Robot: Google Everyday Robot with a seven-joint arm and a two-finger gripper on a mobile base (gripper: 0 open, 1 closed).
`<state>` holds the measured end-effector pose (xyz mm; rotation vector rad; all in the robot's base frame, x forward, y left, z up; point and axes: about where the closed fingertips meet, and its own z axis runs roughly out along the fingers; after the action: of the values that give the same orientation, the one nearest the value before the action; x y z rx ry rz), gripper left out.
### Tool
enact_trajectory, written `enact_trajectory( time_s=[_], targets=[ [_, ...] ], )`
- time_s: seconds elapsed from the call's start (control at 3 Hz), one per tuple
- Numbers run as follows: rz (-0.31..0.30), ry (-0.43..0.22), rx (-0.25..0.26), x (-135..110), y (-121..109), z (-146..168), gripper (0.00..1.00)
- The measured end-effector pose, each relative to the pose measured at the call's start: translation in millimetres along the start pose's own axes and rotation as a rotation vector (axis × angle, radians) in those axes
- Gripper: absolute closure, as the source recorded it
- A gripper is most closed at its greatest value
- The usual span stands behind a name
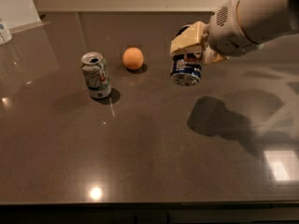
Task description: Place pepsi can upright
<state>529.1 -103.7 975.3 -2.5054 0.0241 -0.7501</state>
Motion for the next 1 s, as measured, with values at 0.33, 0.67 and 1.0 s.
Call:
enact_trajectory(
  time_s=[0.33, 0.67, 1.0],
  targets=[
    [-0.114, 0.04, 0.051, -6.6, -2.5, -5.0, 1.0],
    [-0.214, 0.124, 0.11, -10.4, -4.7, -9.0, 1.0],
    [-0.29, 0.227, 0.154, -10.3, -3.5, -9.8, 1.0]
  ],
)
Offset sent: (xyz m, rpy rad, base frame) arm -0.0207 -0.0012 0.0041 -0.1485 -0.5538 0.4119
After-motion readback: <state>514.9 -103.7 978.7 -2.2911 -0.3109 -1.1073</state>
